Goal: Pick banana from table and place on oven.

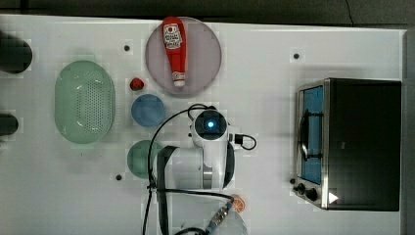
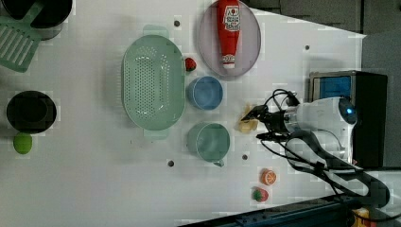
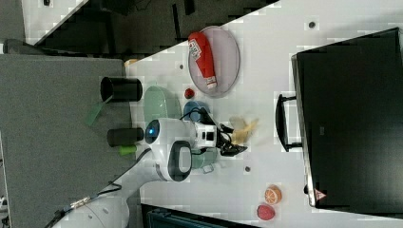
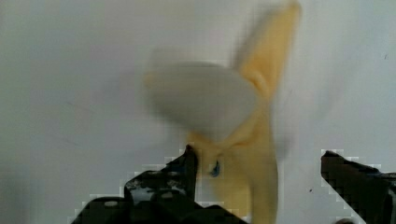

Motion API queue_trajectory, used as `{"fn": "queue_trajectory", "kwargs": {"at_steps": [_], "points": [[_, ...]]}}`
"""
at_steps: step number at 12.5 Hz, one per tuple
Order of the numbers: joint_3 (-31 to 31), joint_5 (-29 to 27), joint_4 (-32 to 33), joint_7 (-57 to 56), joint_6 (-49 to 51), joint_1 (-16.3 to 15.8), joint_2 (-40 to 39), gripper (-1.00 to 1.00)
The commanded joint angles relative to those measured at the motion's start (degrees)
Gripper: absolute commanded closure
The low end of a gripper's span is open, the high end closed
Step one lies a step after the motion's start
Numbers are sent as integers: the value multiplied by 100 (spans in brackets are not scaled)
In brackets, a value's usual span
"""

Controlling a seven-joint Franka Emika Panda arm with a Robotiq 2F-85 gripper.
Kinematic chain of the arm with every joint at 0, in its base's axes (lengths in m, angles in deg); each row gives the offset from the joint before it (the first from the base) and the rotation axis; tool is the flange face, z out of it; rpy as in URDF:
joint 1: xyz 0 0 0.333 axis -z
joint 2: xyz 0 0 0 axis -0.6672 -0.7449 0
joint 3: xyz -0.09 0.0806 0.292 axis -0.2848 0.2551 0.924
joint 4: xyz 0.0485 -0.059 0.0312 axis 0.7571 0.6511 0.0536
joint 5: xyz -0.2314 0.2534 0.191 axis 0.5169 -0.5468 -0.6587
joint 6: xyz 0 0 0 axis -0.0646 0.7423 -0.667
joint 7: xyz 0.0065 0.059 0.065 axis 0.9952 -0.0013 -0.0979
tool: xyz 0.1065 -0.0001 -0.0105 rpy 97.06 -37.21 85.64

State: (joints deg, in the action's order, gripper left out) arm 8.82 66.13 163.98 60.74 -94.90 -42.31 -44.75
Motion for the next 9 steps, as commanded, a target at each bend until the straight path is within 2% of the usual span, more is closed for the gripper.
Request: {"fn": "queue_trajectory", "kwargs": {"at_steps": [1,5,6,9], "points": [[36,73,20,178,-288,109,202,-42],[45,73,13,178,-349,101,209,49],[48,73,14,177,-358,100,226,59],[80,73,9,177,-325,100,643,59]]}}
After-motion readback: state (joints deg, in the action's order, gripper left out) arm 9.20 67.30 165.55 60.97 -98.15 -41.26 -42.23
